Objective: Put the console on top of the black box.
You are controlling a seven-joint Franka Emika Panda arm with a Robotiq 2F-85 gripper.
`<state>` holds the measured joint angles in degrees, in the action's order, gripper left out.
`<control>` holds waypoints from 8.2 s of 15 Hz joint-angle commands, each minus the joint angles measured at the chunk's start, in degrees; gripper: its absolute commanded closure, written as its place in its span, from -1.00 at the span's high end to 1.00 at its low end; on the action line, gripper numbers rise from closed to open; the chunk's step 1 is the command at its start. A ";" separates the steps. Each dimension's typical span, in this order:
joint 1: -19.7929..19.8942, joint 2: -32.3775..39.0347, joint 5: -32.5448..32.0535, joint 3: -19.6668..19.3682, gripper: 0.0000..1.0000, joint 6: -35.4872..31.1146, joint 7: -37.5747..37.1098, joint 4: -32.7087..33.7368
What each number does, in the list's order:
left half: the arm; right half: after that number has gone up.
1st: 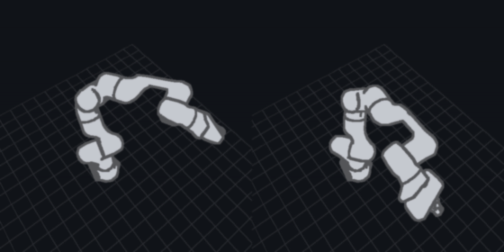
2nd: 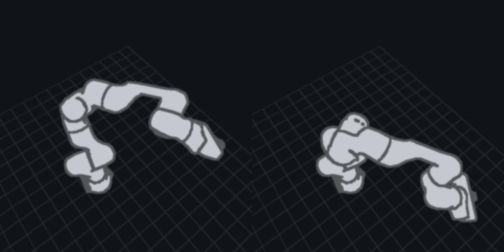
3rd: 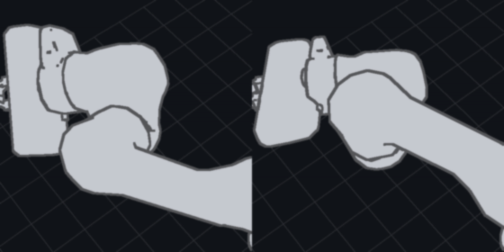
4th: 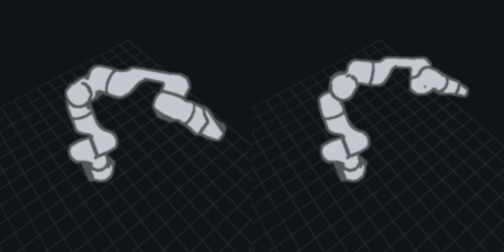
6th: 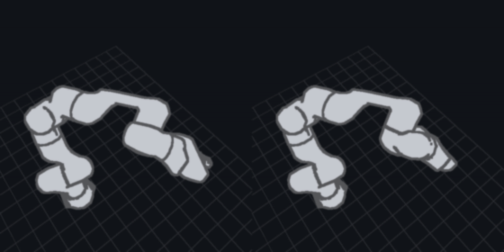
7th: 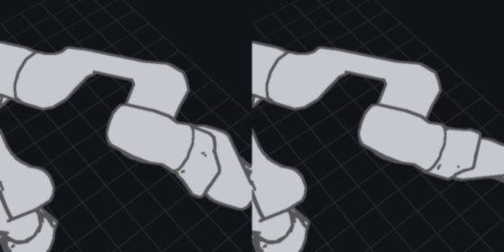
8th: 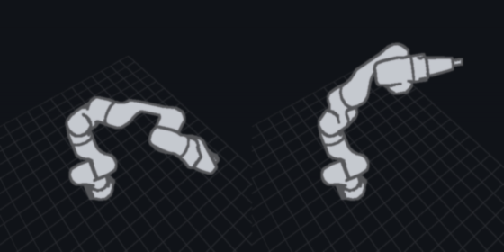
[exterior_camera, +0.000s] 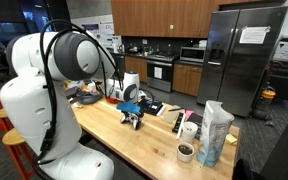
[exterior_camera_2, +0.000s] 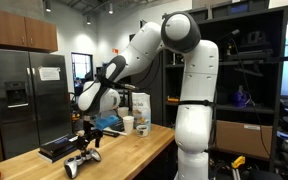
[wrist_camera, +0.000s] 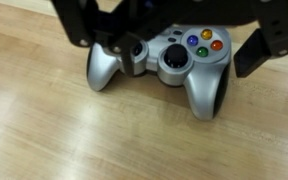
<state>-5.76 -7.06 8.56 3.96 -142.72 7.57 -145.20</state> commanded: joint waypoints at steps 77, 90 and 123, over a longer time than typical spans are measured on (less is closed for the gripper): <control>-0.19 2.03 -8.62 1.01 -0.66 -18.11 8.65 -6.17; -4.80 -2.36 -2.60 2.70 1.00 -13.63 5.95 -5.70; -5.01 9.12 10.81 5.05 1.00 -9.42 -14.47 5.67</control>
<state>-11.14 1.44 18.40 8.05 -154.81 -4.27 -141.70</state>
